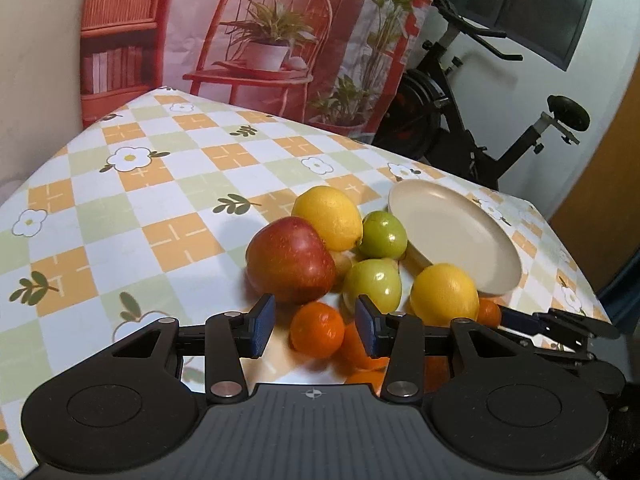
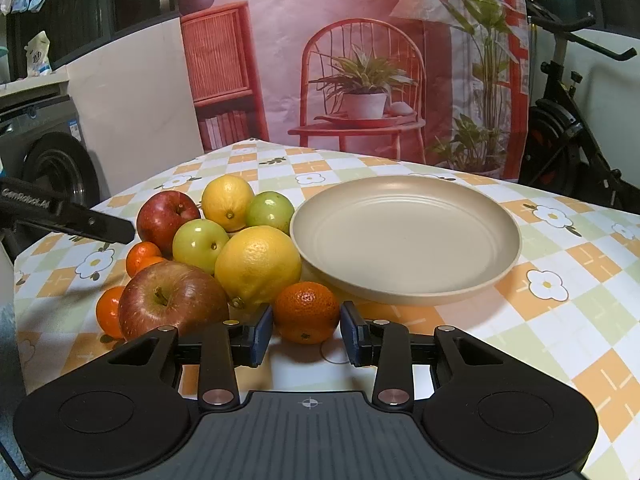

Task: Organize fruits
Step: 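Close the left tool on a tangerine while the right tool grasps another tangerine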

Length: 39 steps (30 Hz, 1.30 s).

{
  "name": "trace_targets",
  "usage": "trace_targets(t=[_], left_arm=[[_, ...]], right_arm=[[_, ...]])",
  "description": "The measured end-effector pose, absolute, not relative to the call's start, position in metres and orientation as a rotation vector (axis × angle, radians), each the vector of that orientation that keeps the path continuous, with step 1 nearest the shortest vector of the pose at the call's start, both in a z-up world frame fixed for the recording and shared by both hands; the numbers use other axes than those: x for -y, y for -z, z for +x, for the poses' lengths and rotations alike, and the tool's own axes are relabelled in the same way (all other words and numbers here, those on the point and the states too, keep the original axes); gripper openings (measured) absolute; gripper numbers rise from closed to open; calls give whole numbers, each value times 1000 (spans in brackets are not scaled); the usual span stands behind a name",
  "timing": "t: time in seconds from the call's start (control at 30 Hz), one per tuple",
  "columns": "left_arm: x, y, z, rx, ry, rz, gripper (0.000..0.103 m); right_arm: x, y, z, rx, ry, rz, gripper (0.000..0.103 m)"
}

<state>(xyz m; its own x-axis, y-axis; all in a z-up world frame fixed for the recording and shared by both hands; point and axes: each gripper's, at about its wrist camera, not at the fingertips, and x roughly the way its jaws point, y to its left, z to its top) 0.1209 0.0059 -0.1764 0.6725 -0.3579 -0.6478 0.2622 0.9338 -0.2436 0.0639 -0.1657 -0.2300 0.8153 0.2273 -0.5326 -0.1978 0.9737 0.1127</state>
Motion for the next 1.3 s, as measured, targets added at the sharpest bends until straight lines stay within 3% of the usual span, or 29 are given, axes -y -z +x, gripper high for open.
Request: trace_targets(t=[0.67, 0.77, 0.87, 1.0, 1.13, 1.3], left_arm=[[-3, 192, 129, -792, 341, -110, 45], [-1, 192, 126, -782, 355, -100, 33], [3, 191, 122, -769, 363, -76, 29], [3, 192, 121, -769, 363, -74, 30], [0, 193, 123, -775, 341, -77, 42], [-2, 195, 125, -781, 347, -88, 45]], right_arm=[[161, 232, 74, -608, -241, 56, 40], [163, 233, 75, -612, -239, 68, 36], [164, 233, 74, -608, -234, 74, 35], [165, 233, 73, -607, -233, 73, 35], [167, 233, 72, -600, -229, 84, 35], [168, 233, 71, -600, -229, 84, 35]])
